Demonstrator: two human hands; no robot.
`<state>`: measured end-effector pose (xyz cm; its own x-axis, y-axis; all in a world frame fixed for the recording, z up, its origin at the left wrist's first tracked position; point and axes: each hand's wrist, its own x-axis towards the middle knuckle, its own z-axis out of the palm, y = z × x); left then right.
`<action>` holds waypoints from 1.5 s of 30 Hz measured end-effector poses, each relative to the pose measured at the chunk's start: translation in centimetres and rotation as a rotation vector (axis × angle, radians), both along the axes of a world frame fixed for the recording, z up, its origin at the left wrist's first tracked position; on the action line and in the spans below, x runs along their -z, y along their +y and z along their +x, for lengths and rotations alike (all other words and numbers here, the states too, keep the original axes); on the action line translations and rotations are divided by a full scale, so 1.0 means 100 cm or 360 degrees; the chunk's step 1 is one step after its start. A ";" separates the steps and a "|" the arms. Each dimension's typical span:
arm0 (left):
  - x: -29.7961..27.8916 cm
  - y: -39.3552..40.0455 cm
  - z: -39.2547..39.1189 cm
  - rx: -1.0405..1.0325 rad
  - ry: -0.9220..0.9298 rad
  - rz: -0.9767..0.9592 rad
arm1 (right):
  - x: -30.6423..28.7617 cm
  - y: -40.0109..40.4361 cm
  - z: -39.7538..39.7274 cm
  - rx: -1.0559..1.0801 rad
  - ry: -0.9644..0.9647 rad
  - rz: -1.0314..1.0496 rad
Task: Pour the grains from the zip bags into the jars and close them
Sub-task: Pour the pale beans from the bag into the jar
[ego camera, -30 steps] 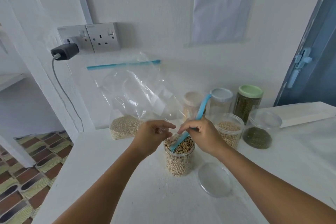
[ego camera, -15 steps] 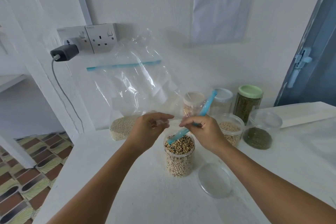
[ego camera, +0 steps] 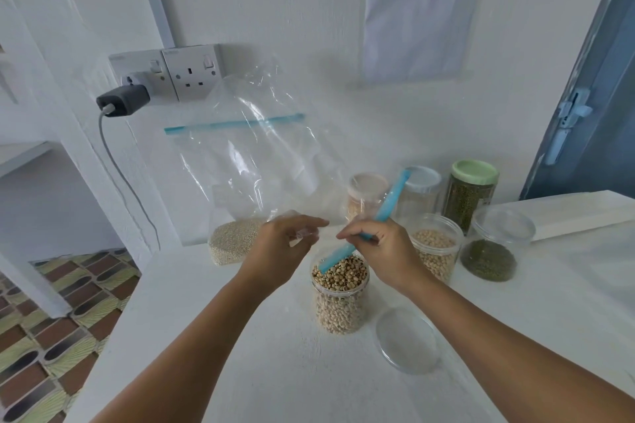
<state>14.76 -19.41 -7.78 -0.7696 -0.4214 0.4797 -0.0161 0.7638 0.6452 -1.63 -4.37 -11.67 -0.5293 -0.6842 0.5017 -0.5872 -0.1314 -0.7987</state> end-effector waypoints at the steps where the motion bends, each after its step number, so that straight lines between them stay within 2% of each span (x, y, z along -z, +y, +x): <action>1: 0.000 0.000 0.000 -0.0011 0.0009 -0.0018 | 0.001 0.000 0.001 0.0009 0.0009 0.0009; 11: -0.001 0.005 -0.004 -0.0058 -0.0001 -0.0286 | -0.002 -0.003 0.007 0.0027 -0.0094 -0.0028; 20: -0.003 0.001 -0.001 -0.0059 0.0044 -0.0061 | -0.001 0.000 0.003 0.0010 -0.0171 -0.0048; 28: -0.005 0.006 0.000 -0.0093 -0.0035 -0.0131 | -0.003 -0.001 0.005 0.0024 -0.0151 -0.0002; 31: -0.005 0.004 0.005 -0.0048 -0.0025 0.0033 | -0.004 0.001 0.004 0.0020 -0.0189 -0.0031; 37: -0.016 0.004 0.014 0.0092 -0.0013 0.0678 | -0.010 0.004 0.003 -0.0006 -0.0341 0.0018; 45: -0.022 -0.006 0.022 0.0095 0.0158 0.1050 | -0.013 0.003 0.006 -0.0012 -0.0358 0.0091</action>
